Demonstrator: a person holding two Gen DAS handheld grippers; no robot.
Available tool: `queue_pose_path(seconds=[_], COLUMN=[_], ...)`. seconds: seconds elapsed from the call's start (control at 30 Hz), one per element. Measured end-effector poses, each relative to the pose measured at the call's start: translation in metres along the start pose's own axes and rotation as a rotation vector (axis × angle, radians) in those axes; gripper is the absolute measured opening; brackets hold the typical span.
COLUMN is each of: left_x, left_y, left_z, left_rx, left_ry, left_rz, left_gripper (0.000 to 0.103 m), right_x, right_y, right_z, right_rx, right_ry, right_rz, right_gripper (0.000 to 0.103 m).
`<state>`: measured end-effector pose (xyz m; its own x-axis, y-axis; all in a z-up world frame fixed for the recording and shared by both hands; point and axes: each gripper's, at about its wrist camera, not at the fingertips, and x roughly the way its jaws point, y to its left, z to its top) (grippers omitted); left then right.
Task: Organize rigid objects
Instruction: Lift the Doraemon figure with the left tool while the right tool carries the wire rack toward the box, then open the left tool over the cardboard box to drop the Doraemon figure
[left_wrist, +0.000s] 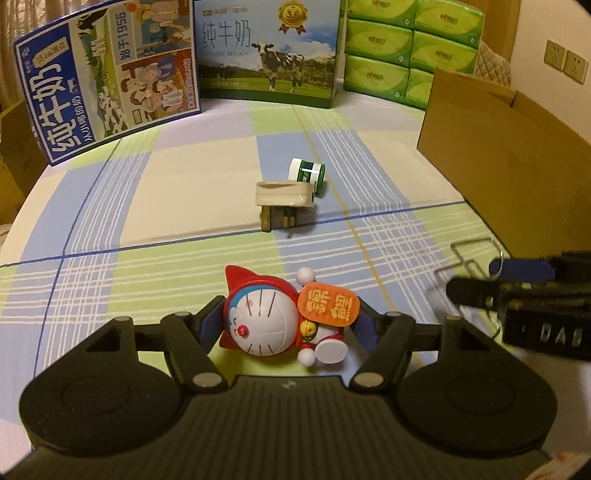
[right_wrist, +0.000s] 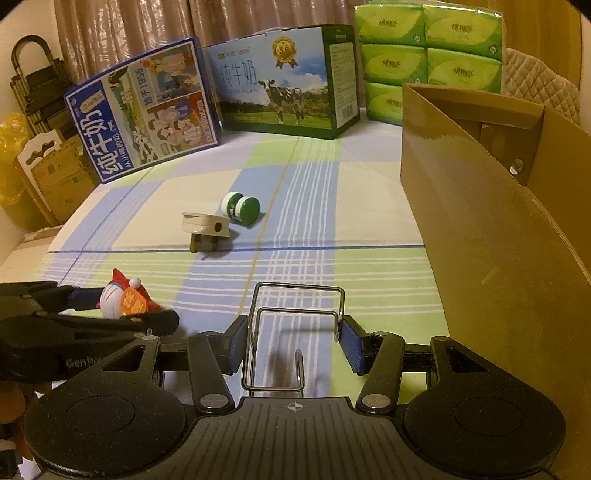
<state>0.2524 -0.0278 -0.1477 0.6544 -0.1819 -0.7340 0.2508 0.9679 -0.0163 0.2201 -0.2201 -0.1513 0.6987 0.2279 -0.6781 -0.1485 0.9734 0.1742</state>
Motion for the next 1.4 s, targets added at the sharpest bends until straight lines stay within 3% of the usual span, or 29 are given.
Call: queue_pose_path(seconds=[0.23, 0.63, 1.0, 1.4], left_x=[-0.033, -0.112, -0.173, -0.202], left_y=[-0.003, -0.032, -0.079, -0.135], left_z=[0.004, -0.007, -0.013, -0.007], left_rx=[-0.069, -0.123, -0.071, 0.010], left_ry=[-0.030, -0.059, -0.097, -0.137], left_rz=[0.021, 0.000, -0.039, -0.110], left_gripper=[0.067, 0.067, 0.067, 0.067], right_x=[-0.020, -0.105, -0.178, -0.235], right_y=[0.004, 0.015, 0.003, -0.046], right_z=[-0.003, -0.009, -0.011, -0.017], right_rx=[-0.016, -0.044, -0.020, 0.043], right_ry=[-0.020, -0.085, -0.147, -0.198], right_rz=[0.012, 0.012, -0.027, -0.117], right_gripper=[0.050, 0.050, 0.050, 0.050])
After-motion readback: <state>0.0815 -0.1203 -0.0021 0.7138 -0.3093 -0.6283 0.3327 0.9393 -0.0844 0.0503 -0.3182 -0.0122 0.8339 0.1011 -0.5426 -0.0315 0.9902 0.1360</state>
